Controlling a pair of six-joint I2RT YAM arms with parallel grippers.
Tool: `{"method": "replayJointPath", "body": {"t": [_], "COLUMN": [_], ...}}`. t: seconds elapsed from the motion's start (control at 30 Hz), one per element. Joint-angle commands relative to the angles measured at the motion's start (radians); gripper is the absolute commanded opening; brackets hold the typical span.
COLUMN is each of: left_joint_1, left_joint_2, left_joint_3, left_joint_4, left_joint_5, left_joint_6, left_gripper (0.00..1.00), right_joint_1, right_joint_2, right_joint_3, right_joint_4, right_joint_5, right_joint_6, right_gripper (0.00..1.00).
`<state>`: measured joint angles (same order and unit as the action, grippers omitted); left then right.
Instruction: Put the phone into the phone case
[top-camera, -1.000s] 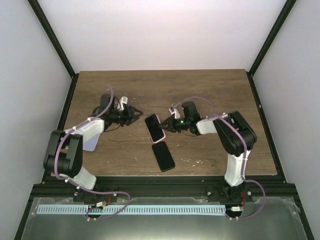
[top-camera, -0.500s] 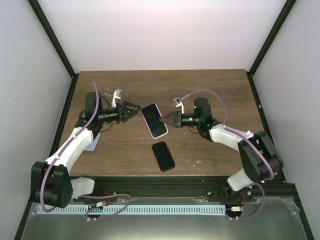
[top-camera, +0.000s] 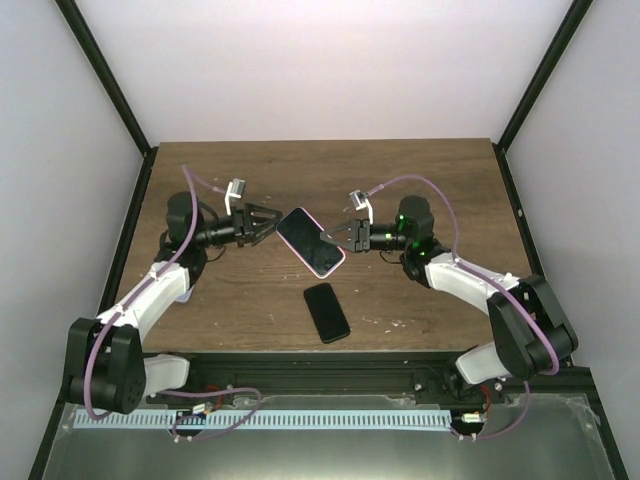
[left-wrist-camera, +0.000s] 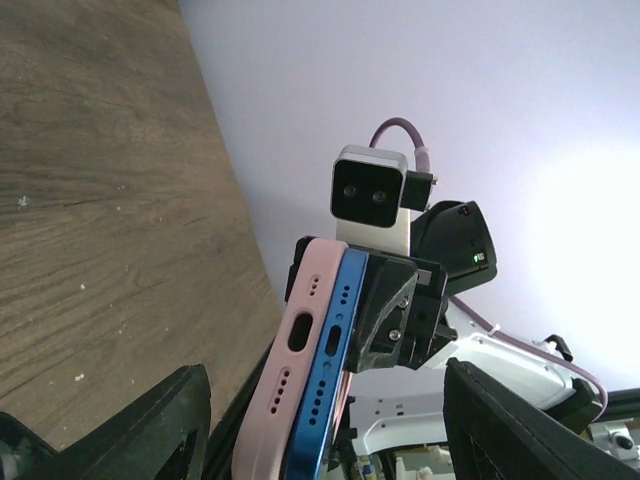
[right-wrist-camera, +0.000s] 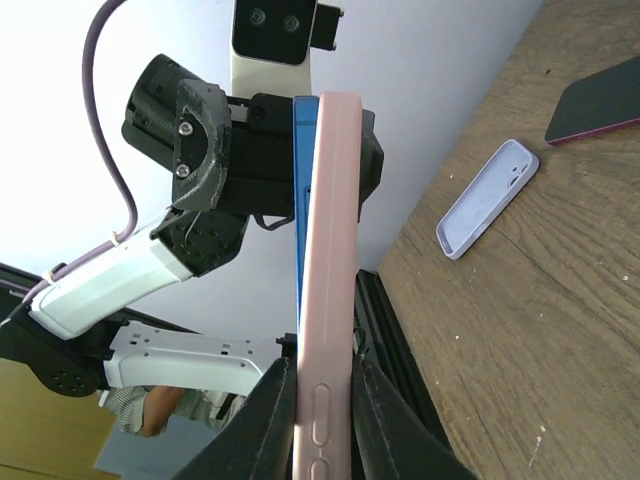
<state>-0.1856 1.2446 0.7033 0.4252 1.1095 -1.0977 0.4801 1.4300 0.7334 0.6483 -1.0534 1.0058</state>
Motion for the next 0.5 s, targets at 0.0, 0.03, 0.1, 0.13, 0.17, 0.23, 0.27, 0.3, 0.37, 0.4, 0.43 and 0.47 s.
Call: {"method": "replayJointPath", "body": {"t": [0.0, 0.03, 0.1, 0.13, 0.17, 0.23, 0.27, 0.3, 0.37, 0.4, 0.43, 0.47], "left_joint_1": [-0.002, -0.002, -0.003, -0.003, -0.004, -0.007, -0.008, -0.010, -0.022, -0.029, -0.034, -0.037], "left_joint_2": [0.002, -0.002, -0.010, -0.013, -0.015, -0.014, -0.011, -0.006, 0.007, 0.014, 0.020, 0.027], "left_joint_3": [-0.036, -0.048, -0.070, -0.077, -0.084, -0.099, -0.104, -0.105, -0.105, -0.105, -0.104, -0.105], "left_joint_4": [0.068, 0.087, 0.125, 0.139, 0.157, 0.204, 0.230, 0.250, 0.282, 0.295, 0.312, 0.331], "left_joint_5": [-0.007, -0.012, -0.020, -0.025, -0.027, -0.030, -0.031, -0.031, -0.030, -0.029, -0.028, -0.028], "left_joint_6": [-0.034, -0.054, -0.095, -0.109, -0.126, -0.163, -0.182, -0.199, -0.222, -0.232, -0.241, -0.250], "left_gripper": [0.66, 0.66, 0.66, 0.65, 0.64, 0.61, 0.59, 0.57, 0.54, 0.52, 0.50, 0.47], "right_joint_1": [0.002, 0.002, 0.001, 0.001, 0.002, 0.002, 0.003, 0.003, 0.005, 0.007, 0.008, 0.009], "right_joint_2": [-0.024, -0.021, -0.016, -0.013, -0.014, -0.008, -0.005, -0.001, 0.004, 0.006, 0.008, 0.009], "right_joint_3": [-0.009, -0.017, -0.027, -0.029, -0.030, -0.028, -0.025, -0.024, -0.026, -0.028, -0.030, -0.032], "right_joint_4": [0.134, 0.167, 0.216, 0.236, 0.251, 0.275, 0.278, 0.287, 0.303, 0.309, 0.310, 0.312], "right_joint_5": [0.009, 0.011, 0.017, 0.020, 0.022, 0.021, 0.019, 0.017, 0.014, 0.014, 0.014, 0.015], "right_joint_6": [0.092, 0.122, 0.166, 0.184, 0.195, 0.212, 0.215, 0.220, 0.231, 0.233, 0.235, 0.236], "right_gripper": [0.14, 0.14, 0.14, 0.14, 0.14, 0.14, 0.14, 0.14, 0.14, 0.15, 0.15, 0.15]}}
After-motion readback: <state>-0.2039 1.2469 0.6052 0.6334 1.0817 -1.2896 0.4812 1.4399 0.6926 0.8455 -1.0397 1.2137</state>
